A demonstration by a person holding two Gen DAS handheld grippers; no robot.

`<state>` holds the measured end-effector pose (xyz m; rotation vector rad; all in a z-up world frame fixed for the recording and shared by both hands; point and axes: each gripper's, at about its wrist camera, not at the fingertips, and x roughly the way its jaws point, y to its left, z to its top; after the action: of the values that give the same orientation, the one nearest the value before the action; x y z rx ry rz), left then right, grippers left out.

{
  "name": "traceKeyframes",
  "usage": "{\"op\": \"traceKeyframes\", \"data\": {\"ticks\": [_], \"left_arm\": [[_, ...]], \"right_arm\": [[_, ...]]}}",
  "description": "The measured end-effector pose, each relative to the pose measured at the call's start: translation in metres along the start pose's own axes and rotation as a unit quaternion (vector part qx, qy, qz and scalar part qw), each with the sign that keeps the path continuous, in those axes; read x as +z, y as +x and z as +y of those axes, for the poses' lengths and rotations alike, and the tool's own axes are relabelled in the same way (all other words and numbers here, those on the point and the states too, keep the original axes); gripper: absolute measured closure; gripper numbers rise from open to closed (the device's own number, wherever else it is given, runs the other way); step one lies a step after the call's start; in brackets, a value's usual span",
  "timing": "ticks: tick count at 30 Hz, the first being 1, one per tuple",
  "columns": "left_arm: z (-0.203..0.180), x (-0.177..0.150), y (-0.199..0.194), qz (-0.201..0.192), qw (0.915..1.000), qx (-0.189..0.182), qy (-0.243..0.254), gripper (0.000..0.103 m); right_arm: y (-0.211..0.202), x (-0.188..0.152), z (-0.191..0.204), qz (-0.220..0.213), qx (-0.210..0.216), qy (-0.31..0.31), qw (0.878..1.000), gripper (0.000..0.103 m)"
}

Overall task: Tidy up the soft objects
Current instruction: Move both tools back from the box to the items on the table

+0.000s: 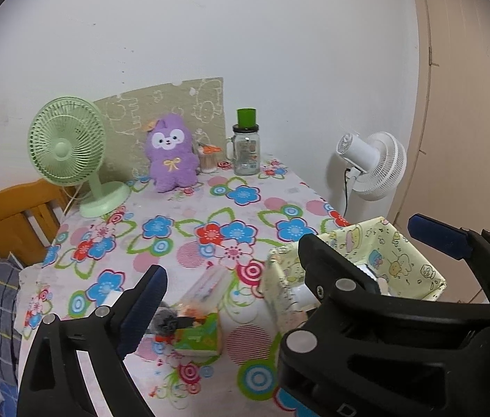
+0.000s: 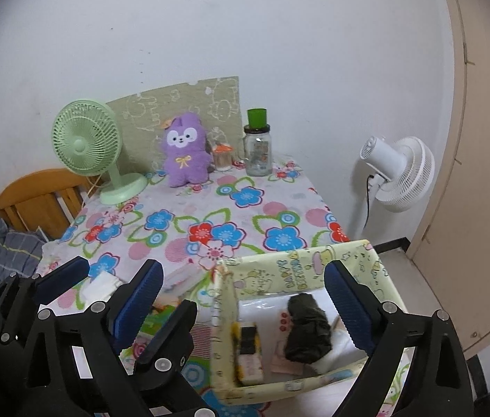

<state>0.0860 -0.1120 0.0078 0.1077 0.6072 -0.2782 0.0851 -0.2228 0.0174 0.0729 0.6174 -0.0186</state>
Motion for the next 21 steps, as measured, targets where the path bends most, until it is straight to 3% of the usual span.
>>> {"op": "traceKeyframes", "data": {"ticks": [21], "left_arm": [[0.059, -0.014, -0.010, 0.002, 0.9994, 0.032, -0.017, 0.006]], "right_arm": [[0.008, -0.003, 0.063, 0.010, 0.019, -0.021, 1.000, 0.005]]}}
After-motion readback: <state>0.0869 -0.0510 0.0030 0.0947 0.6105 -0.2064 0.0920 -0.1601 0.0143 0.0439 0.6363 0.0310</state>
